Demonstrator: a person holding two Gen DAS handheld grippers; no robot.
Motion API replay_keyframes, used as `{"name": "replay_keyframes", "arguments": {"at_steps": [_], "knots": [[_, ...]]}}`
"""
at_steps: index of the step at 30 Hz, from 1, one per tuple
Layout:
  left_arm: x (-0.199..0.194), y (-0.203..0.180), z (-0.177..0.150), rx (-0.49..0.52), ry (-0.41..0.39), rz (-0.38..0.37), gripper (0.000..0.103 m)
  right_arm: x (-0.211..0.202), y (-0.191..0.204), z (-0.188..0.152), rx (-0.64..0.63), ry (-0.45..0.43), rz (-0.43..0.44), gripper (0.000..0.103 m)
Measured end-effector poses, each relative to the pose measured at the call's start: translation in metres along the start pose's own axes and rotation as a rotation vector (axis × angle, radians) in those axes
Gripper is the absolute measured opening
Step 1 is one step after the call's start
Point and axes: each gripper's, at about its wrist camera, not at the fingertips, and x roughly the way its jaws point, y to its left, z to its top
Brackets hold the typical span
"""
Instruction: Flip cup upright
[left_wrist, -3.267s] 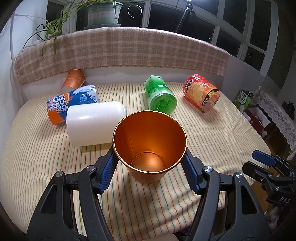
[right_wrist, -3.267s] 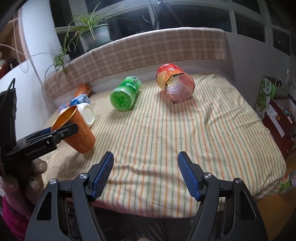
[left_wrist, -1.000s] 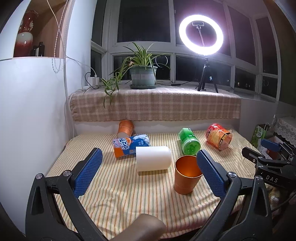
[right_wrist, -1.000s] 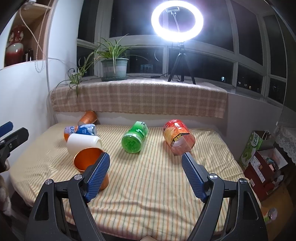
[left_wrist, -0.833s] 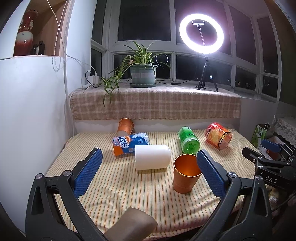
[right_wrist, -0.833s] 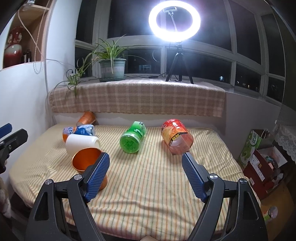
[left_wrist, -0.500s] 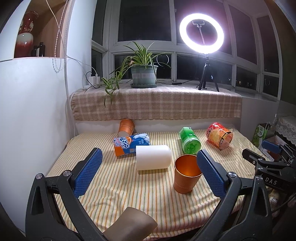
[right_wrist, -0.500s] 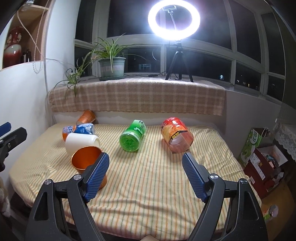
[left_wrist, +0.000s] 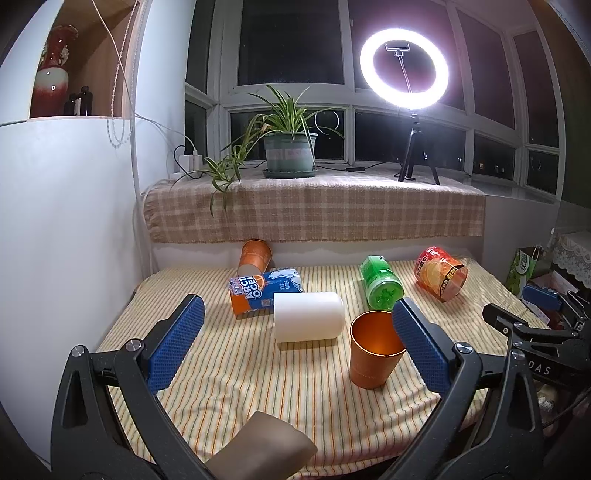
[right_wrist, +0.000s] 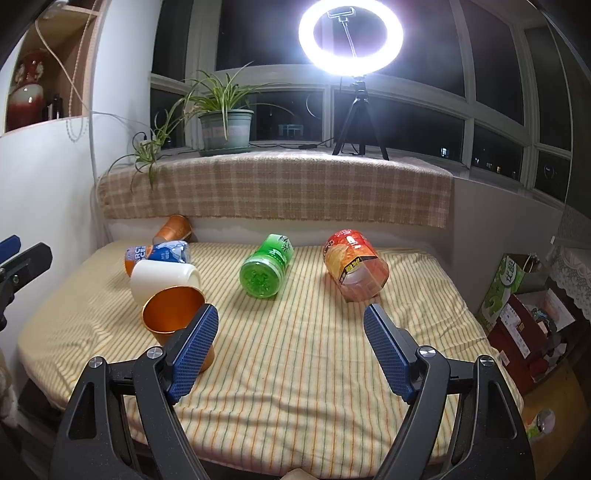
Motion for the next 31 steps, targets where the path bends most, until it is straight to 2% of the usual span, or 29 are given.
{"name": "replay_keyframes", "arguments": {"at_steps": [31], "knots": [[0.006,0.012,-0.005,-0.007,0.008,0.005,0.103,0.014,0.01,-0.008,-0.023,0.054,0.019,0.081]]}}
